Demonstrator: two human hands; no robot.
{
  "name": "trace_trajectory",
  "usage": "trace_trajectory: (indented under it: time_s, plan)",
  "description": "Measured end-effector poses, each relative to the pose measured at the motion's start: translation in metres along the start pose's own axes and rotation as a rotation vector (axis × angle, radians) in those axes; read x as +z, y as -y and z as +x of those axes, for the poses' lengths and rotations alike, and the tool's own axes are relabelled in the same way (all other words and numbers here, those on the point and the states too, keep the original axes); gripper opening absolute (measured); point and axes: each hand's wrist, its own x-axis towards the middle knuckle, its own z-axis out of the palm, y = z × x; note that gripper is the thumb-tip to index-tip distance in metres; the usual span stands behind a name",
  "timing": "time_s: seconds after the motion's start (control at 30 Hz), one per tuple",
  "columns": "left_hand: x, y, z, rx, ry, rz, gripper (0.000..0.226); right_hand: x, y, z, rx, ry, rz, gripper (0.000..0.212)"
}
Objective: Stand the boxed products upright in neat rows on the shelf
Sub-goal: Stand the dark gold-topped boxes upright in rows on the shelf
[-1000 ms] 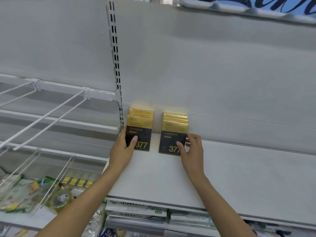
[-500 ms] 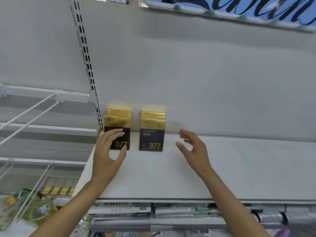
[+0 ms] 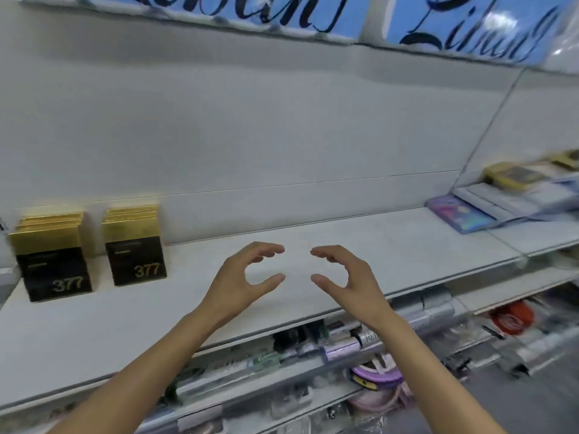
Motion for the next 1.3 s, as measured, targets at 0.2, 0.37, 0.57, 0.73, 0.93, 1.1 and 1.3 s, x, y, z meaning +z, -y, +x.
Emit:
trace_trajectory:
  time_s: [0.2,0.37,0.57,0.73,0.93,1.1,1.3]
  plan:
    - [0.119,-0.05,0.042,0.065,0.095,-0.024,0.037,-0.112,-0.064,-0.051,0.046,-0.078,-0.052,0.038]
    - [0.216,-0.086,0.071,0.102,0.16,-0.06,0.039,-0.198,-0.117,-0.09,0.1,-0.118,-0.097,0.04]
    - [0.308,-0.115,0.106,0.12,0.227,-0.093,0.039,-0.278,-0.17,-0.118,0.178,-0.148,-0.115,0.043]
    - [0.364,-0.126,0.155,0.144,0.244,-0.094,0.039,-0.331,-0.214,-0.109,0.197,-0.18,-0.166,0.043]
    - [0.429,-0.12,0.238,0.128,0.206,-0.125,0.036,-0.386,-0.281,-0.071,0.211,-0.188,-0.185,0.041]
    - [0.481,-0.118,0.324,0.09,0.181,-0.208,0.034,-0.447,-0.33,-0.032,0.243,-0.219,-0.214,0.036]
    - [0.535,-0.143,0.409,-0.209,0.14,-0.67,0.033,-0.517,-0.372,0.008,0.274,-0.307,-0.215,0.035]
